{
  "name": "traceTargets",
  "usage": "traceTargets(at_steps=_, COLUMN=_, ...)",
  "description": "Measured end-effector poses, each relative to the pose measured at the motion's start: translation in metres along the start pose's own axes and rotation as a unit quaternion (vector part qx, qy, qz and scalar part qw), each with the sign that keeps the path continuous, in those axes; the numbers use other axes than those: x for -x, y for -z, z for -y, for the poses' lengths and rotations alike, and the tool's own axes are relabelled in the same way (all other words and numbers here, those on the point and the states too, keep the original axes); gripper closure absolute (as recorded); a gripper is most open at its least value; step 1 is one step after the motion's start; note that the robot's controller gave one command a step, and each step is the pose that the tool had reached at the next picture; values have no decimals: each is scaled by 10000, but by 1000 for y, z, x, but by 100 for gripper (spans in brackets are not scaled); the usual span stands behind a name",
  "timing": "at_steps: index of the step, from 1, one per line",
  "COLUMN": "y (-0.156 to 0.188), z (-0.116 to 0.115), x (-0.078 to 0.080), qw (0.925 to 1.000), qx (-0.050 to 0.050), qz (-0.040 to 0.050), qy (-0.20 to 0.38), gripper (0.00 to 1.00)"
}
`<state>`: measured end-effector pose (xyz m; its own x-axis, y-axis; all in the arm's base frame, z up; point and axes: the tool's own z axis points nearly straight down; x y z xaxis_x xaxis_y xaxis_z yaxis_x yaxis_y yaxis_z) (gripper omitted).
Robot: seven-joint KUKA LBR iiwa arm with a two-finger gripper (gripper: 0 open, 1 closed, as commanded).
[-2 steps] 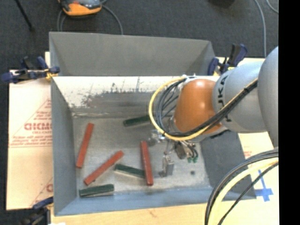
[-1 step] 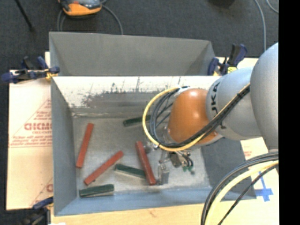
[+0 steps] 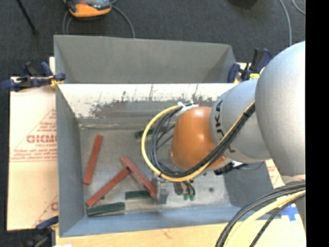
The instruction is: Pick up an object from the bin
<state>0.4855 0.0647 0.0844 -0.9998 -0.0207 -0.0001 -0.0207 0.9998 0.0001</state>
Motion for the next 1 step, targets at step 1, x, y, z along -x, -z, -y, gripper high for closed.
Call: traceTargets(at_steps=1, y=0, z=0, x=0, qw=10000, qx=-3, qz=-1, qy=6, gripper=0)
